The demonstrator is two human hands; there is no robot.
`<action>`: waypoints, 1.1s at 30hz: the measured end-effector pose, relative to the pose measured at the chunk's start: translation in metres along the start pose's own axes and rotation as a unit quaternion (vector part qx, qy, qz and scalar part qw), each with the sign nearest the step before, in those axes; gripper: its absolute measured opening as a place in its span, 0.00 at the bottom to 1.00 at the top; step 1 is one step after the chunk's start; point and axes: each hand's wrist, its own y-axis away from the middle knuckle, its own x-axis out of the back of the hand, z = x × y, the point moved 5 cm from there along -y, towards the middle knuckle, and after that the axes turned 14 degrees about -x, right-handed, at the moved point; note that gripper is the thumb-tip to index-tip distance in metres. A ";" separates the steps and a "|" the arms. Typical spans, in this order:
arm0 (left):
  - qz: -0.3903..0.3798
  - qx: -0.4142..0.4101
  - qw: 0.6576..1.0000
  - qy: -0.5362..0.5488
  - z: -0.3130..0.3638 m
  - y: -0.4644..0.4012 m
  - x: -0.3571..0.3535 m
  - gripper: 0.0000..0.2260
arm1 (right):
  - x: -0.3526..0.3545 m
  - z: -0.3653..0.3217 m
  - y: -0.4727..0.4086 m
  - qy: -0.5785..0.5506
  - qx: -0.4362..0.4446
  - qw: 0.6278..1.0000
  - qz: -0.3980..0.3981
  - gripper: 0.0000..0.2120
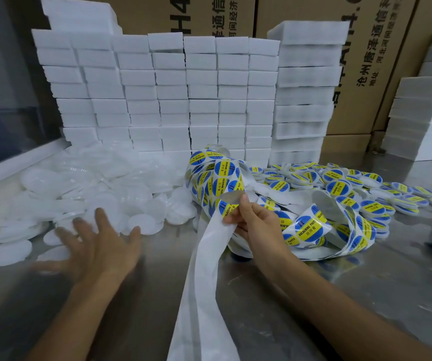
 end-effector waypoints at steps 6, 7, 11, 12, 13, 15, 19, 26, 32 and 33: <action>-0.085 0.044 0.995 0.028 -0.014 0.003 -0.010 0.39 | -0.004 -0.002 0.002 -0.026 0.007 0.998 -0.052 0.15; -0.073 0.030 0.997 0.022 -0.009 0.005 -0.009 0.38 | -0.004 -0.002 0.002 -0.023 0.009 0.998 -0.057 0.13; -0.009 -0.032 0.998 0.050 0.009 0.008 0.000 0.31 | -0.005 -0.004 0.003 -0.003 0.022 0.997 -0.072 0.08; 0.004 -0.040 0.998 0.042 0.012 0.008 0.003 0.30 | -0.005 -0.005 0.003 0.001 0.024 0.997 -0.076 0.08; 0.014 -0.047 0.998 0.031 0.014 0.009 0.005 0.29 | -0.005 -0.005 0.003 0.003 0.023 0.997 -0.079 0.07; 0.025 -0.058 0.998 0.010 0.017 0.009 0.009 0.28 | -0.005 -0.005 0.003 0.004 0.018 0.996 -0.084 0.04; 0.017 -0.070 0.997 -0.011 0.019 0.010 0.011 0.26 | -0.005 -0.003 0.002 0.006 0.010 0.996 -0.092 0.07; 0.029 -0.133 0.990 0.029 0.028 0.010 0.004 0.17 | -0.008 -0.008 0.004 -0.020 -0.007 0.991 -0.129 0.08; 0.047 -0.205 0.963 0.168 0.046 0.011 -0.001 0.21 | -0.005 -0.005 0.001 0.008 -0.006 0.994 -0.106 0.02; 0.065 -0.221 0.950 0.213 0.050 0.011 0.001 0.20 | -0.005 -0.005 0.001 0.013 -0.002 0.994 -0.109 0.05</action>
